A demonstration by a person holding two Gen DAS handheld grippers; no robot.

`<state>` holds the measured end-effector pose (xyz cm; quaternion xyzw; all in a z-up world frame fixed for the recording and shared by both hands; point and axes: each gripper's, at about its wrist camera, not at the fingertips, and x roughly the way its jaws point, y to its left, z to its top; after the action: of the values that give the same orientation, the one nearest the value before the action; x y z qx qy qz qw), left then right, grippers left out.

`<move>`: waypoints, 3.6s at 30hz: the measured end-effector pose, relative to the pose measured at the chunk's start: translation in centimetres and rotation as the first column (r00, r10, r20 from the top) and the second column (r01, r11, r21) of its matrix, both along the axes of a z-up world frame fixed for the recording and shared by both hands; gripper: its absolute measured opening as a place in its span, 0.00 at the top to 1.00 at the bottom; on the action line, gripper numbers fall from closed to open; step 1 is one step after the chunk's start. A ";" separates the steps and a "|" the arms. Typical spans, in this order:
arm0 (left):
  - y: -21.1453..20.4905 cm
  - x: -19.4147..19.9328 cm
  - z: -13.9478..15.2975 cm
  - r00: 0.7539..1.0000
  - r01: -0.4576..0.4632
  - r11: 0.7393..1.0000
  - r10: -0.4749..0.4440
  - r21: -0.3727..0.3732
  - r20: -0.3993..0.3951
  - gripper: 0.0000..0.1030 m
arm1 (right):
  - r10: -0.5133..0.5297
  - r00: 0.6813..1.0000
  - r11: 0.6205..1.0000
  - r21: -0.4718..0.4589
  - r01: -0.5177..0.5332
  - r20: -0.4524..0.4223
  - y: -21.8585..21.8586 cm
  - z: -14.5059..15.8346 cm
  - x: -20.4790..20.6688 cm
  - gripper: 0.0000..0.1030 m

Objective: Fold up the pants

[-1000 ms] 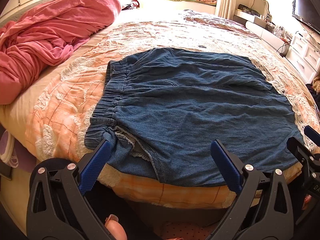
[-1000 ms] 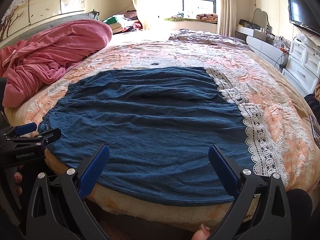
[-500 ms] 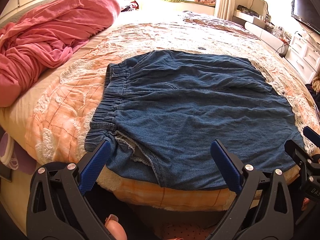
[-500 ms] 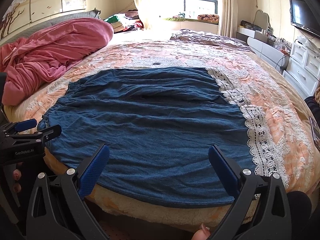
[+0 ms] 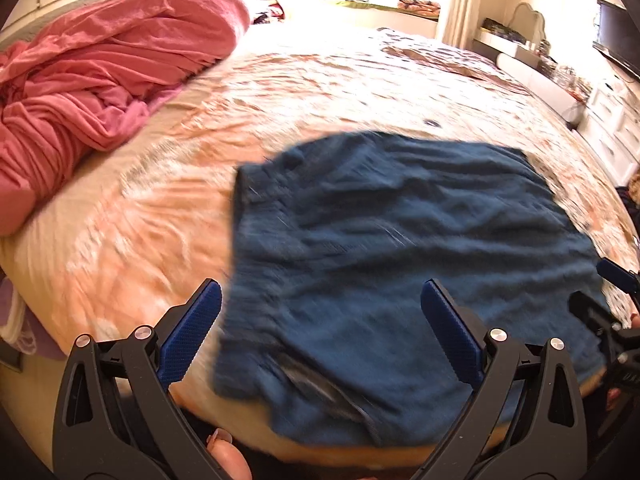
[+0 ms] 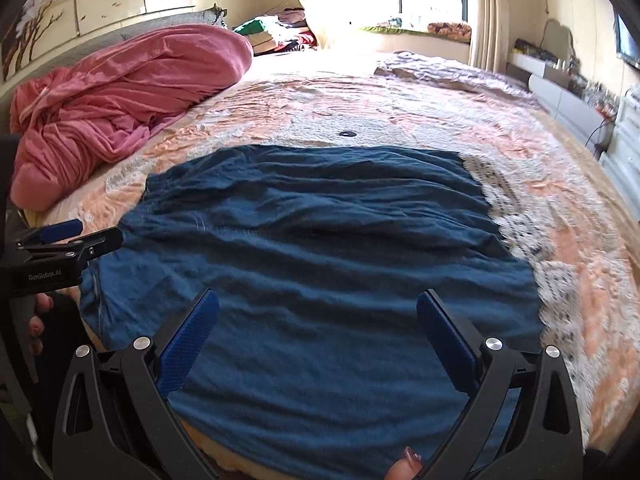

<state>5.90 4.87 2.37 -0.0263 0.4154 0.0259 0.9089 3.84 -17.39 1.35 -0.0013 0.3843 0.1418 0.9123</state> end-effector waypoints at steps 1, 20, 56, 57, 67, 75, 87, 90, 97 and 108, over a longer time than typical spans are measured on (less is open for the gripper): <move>0.8 0.8 0.3 1.000 -0.010 1.000 0.010 -0.001 0.001 0.09 | 0.006 1.000 1.000 0.012 -0.006 -0.007 0.1 0.2 0.9 0.04; 7.3 13.3 -3.4 0.990 0.063 0.998 -0.059 0.025 -0.127 0.21 | 0.248 0.969 0.960 -0.132 -0.246 -0.006 6.7 0.7 14.6 0.04; 7.0 11.6 -2.6 0.981 0.177 0.982 -0.182 0.071 0.073 0.80 | 0.595 0.803 0.794 -0.127 -0.595 -0.046 13.7 -0.6 21.0 0.89; 7.0 11.4 -2.4 0.980 0.176 0.982 -0.181 0.070 0.080 0.80 | 0.583 0.812 0.804 -0.114 -0.583 -0.033 13.4 -0.1 20.6 0.90; 4.7 7.2 0.4 0.955 0.166 0.965 -0.209 0.205 0.209 0.79 | 0.515 0.852 0.857 -0.070 -0.510 0.098 10.4 3.3 13.0 0.91; 1.3 2.0 2.1 0.930 0.174 0.918 -0.272 0.357 0.246 0.78 | 0.506 0.852 0.862 -0.035 -0.506 0.137 7.5 3.8 6.0 0.91; 1.4 -3.5 0.2 0.961 0.245 0.941 -0.267 0.231 0.070 0.78 | 0.568 0.820 0.822 0.011 -0.570 0.072 7.9 0.0 -2.2 0.91; 1.5 -4.5 -0.1 0.959 0.265 0.942 -0.280 0.205 0.045 0.77 | 0.574 0.817 0.818 0.019 -0.575 0.052 7.9 -0.7 -3.5 0.91; 2.6 -6.2 -1.3 0.963 0.269 0.946 -0.268 0.178 -0.031 0.70 | 0.582 0.813 0.813 -0.006 -0.582 0.026 7.8 -1.9 -5.3 0.91; 1.8 -2.7 -0.7 0.963 0.264 0.949 -0.271 0.172 0.015 0.87 | 0.542 0.838 0.832 0.104 -0.545 0.056 6.4 -1.4 -5.3 0.91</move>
<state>3.21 6.66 1.67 0.1068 0.3940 -0.0628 0.9107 -1.46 -10.96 -0.07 -0.0594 0.3482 0.4169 0.8375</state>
